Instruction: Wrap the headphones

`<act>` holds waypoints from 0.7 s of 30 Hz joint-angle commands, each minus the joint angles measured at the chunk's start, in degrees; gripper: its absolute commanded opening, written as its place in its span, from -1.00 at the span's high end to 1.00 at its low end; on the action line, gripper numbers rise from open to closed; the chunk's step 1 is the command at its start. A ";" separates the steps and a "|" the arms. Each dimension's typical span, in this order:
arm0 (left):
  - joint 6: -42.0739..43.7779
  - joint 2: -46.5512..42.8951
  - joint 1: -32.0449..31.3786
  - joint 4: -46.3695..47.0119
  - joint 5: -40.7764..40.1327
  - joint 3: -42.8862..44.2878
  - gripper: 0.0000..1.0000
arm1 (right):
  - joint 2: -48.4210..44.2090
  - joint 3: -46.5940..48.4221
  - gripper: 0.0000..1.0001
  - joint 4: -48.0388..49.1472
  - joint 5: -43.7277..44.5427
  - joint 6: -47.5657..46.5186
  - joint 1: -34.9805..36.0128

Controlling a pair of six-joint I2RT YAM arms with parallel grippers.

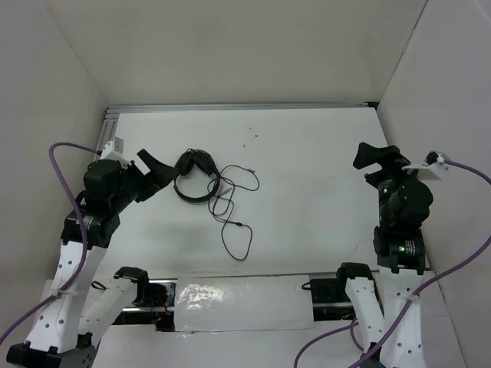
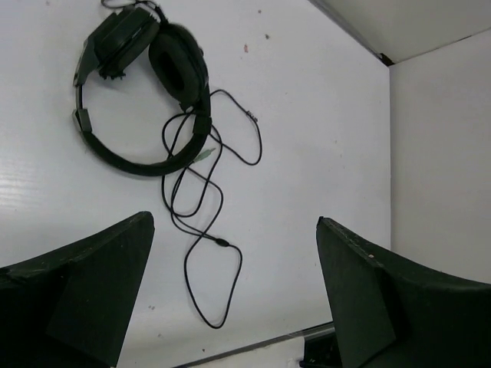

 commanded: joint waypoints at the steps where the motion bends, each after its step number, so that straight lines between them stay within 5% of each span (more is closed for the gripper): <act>1: -2.58 0.33 -0.41 -0.91 1.49 -3.65 -0.99 | 1.75 3.07 -0.99 1.52 -5.44 -1.07 -0.09; 13: -6.90 19.14 0.03 2.78 -2.38 -7.71 -0.98 | 1.05 -4.93 -0.99 5.38 -11.51 0.25 -0.09; 21: -8.39 38.02 2.49 3.75 -4.74 -2.17 -0.84 | 0.70 -10.38 -0.99 9.16 -11.77 -2.21 0.00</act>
